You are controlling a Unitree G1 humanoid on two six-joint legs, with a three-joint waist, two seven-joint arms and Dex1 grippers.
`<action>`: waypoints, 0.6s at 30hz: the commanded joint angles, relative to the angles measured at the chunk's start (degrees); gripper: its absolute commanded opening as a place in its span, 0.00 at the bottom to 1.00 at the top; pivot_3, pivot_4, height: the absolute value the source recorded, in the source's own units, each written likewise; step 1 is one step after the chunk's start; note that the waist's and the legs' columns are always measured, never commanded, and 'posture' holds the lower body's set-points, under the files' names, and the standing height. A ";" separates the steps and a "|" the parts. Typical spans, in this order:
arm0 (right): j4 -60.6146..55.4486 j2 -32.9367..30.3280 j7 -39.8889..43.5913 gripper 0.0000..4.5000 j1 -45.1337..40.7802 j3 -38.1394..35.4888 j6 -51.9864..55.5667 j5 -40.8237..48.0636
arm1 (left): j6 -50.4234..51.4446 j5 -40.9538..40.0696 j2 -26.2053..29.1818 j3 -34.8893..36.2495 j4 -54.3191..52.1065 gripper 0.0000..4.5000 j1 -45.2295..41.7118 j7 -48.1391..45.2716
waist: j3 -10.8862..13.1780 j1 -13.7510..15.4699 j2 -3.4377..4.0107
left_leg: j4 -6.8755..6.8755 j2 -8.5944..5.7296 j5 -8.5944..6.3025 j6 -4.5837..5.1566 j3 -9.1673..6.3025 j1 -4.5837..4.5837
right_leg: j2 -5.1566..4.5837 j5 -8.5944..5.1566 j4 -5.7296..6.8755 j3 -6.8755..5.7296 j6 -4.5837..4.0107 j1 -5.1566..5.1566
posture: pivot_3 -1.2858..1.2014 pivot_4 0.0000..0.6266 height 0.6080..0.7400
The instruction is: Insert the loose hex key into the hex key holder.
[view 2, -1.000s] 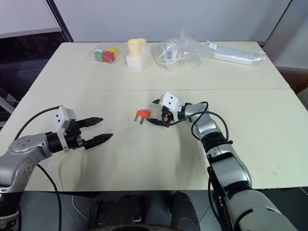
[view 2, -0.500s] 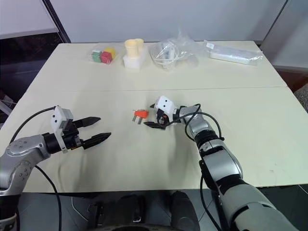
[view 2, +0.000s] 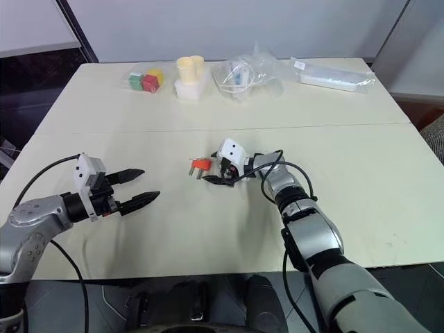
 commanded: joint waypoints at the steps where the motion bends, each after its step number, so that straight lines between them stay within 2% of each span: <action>1: 0.98 0.21 -0.66 0.48 -1.65 -0.80 -0.37 -0.77 | -0.44 -0.56 0.43 2.02 -2.06 1.00 0.45 0.46 | 0.00 0.02 0.00 | 0.00 0.00 0.00 0.01 0.00 0.00 | 0.00 0.00 0.01 0.00 0.00 0.00 | 0.52 0.24 1.00; 3: 1.38 0.45 -0.59 0.25 -1.84 -0.88 -0.38 -0.95 | -0.51 -0.57 0.41 2.20 -2.23 1.00 0.73 0.60 | 0.00 0.02 0.00 | 0.00 0.00 0.00 0.01 0.00 0.00 | 0.00 0.00 0.02 0.00 0.00 0.00 | 0.52 0.24 1.00; 4: 1.67 0.63 -0.66 0.22 -2.00 -0.88 -0.39 -1.10 | -0.52 -0.61 0.44 2.34 -2.26 1.00 0.84 0.66 | 0.00 0.02 0.00 | 0.00 0.00 0.00 0.01 0.00 0.01 | -0.01 0.00 0.04 0.00 0.00 0.00 | 0.52 0.24 1.00; 12: 0.24 0.15 -1.51 0.22 -1.47 -1.29 -2.87 -1.63 | -0.78 -0.70 0.54 2.74 -2.59 1.00 1.61 1.05 | 0.00 0.00 0.01 | 0.00 0.00 -0.01 0.01 -0.01 0.01 | 0.00 0.00 0.06 0.01 -0.01 -0.03 | 0.52 0.24 1.00; 18: -12.87 -5.19 -7.73 0.22 3.73 -0.50 -14.76 -4.49 | -1.00 -0.50 0.45 2.49 -1.87 1.00 1.04 1.13 | 0.01 0.20 0.03 | 0.00 -0.02 0.00 0.00 0.00 -0.04 | -0.02 0.00 0.07 0.01 0.00 -0.10 | 0.52 0.24 1.00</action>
